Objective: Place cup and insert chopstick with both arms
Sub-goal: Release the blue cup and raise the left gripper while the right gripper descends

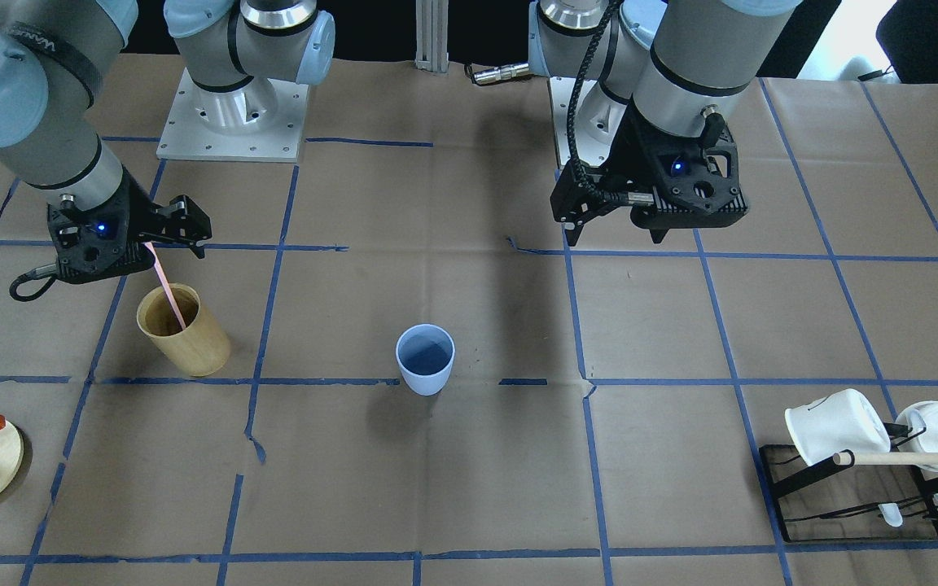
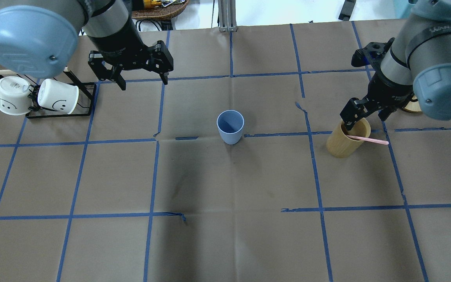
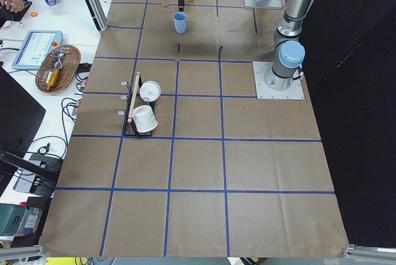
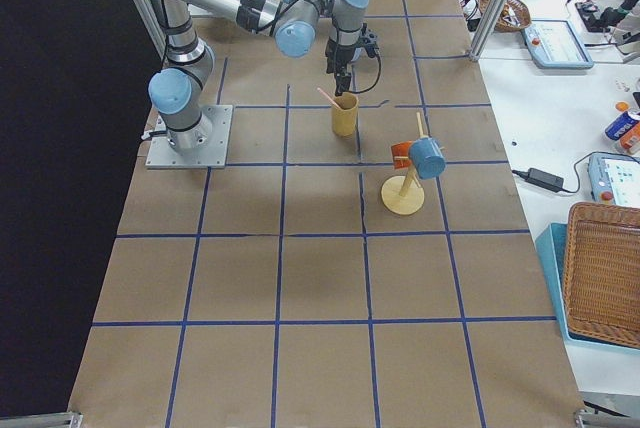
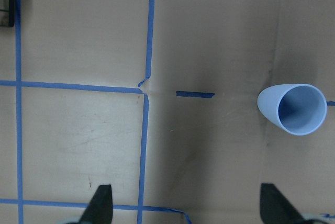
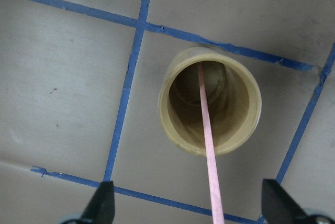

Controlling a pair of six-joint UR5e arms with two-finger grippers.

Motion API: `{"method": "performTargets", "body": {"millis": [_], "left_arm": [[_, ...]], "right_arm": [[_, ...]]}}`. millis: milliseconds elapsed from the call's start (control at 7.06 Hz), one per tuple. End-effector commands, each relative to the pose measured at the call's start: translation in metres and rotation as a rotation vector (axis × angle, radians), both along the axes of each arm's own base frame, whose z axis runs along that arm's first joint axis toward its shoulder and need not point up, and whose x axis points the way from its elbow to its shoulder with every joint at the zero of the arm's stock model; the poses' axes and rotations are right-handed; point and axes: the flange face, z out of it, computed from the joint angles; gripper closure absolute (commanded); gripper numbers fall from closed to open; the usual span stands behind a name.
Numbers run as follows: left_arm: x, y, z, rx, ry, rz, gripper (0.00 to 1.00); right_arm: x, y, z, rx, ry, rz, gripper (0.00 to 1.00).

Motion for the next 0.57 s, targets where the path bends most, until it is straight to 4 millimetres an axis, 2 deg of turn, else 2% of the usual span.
{"method": "performTargets", "body": {"millis": [0,142,283,425], "left_arm": [[0.006,0.001,-0.005,0.022,-0.003,-0.016,0.0],[0.006,0.0,-0.004,0.016,-0.004,-0.029,0.0],[0.006,0.006,0.0,0.02,-0.005,-0.03,0.0],[0.006,0.003,-0.003,0.019,-0.006,-0.029,0.0]], "right_arm": [[-0.002,0.021,-0.004,0.007,0.004,-0.01,0.03],[-0.006,0.024,-0.004,0.007,0.011,-0.014,0.13],[-0.019,0.025,-0.005,0.019,0.051,-0.024,0.24],[-0.026,0.025,-0.005,0.023,0.054,-0.025,0.37]]}}
